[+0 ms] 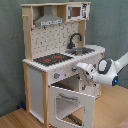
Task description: Play with the kitchen
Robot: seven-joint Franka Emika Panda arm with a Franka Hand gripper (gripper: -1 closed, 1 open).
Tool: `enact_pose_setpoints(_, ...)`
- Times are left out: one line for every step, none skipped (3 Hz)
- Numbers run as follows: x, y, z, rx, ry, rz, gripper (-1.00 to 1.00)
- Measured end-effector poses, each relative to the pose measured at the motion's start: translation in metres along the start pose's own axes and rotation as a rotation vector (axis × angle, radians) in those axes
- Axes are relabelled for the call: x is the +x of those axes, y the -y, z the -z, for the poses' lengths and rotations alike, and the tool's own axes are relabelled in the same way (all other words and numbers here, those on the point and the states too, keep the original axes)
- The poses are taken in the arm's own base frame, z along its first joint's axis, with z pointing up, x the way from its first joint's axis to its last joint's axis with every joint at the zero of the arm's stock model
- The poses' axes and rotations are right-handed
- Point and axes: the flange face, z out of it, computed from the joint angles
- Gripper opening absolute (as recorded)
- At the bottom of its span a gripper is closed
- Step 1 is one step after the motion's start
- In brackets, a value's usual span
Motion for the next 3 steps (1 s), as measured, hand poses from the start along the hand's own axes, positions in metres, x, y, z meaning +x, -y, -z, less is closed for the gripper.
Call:
enact_pose_setpoints(0.021, -0.017, -0.005, -0.068, -0.014, 0.051, 1.00)
enact_pose_setpoints(0.051, -0.036, -0.004, -0.118, -0.050, 0.085, 1.00)
enact_pose_setpoints(0.090, -0.053, 0.008, -0.175, -0.103, 0.125, 1.00)
